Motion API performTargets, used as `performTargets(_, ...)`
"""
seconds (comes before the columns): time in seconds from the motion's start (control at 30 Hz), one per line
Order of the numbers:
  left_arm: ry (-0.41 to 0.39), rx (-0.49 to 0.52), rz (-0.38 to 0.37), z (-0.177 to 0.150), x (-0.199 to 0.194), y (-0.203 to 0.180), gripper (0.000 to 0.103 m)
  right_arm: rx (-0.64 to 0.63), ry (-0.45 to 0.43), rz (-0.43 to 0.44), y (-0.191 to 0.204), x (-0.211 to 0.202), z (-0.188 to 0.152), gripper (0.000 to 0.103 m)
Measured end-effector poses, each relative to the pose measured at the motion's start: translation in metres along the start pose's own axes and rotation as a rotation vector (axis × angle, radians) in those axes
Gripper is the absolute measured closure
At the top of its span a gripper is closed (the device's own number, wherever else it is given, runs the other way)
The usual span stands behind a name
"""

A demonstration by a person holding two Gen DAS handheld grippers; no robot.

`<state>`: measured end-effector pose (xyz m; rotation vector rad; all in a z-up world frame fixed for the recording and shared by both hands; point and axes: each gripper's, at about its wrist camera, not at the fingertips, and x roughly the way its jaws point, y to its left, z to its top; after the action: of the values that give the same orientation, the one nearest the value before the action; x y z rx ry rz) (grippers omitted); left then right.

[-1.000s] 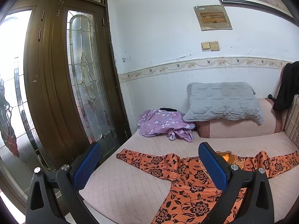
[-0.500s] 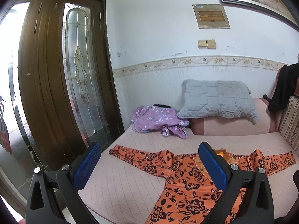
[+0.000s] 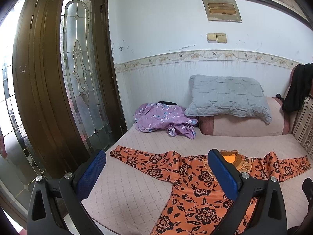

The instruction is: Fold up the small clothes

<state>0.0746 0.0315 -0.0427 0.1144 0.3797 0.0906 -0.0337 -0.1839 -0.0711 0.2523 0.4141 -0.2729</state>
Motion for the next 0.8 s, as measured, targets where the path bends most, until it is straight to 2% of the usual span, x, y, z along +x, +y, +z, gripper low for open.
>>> performTargets(0.8,0.003,-0.004,0.023,0.0009,0.0083,0.0037,0.0,-0.003,0.009,0.007,0.0027,0.0088,-0.0009,0.0)
